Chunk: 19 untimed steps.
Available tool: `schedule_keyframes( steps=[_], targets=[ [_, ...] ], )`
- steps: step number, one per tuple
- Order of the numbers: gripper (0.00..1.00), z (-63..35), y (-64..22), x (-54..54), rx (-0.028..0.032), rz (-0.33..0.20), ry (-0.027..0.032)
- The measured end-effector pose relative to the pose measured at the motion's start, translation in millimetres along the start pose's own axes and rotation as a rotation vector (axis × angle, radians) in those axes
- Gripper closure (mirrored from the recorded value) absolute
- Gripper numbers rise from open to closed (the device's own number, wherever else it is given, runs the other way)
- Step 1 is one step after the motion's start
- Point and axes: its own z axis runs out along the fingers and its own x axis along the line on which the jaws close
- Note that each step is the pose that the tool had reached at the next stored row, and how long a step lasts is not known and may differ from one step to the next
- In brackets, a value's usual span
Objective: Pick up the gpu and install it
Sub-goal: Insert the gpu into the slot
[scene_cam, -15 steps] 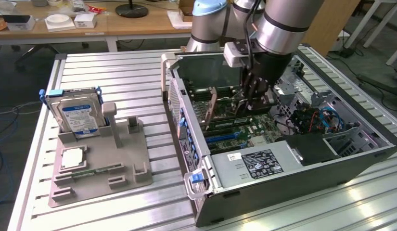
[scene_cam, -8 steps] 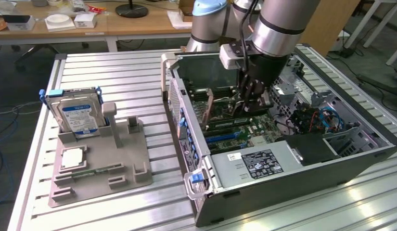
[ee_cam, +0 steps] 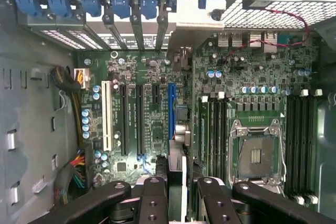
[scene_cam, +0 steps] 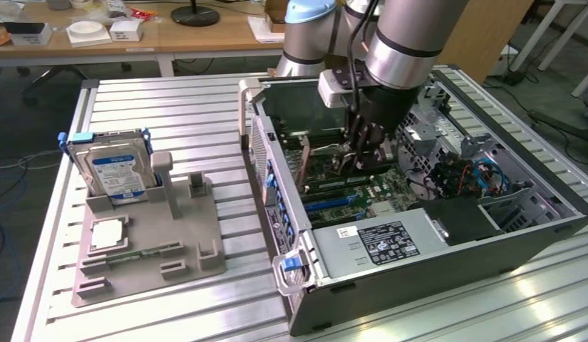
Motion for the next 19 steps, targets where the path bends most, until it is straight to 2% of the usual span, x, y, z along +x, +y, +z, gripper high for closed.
schedule_keyframes(
  steps=[6,13,19],
  targets=[
    [0.73,5.7,3.0,0.5,0.0000,0.000,-0.0005],
    [0.73,17.3,3.7,1.4,0.0000,0.000,-0.0021],
    [0.73,23.9,8.6,2.1,0.0000,0.000,-0.0021]
  ],
)
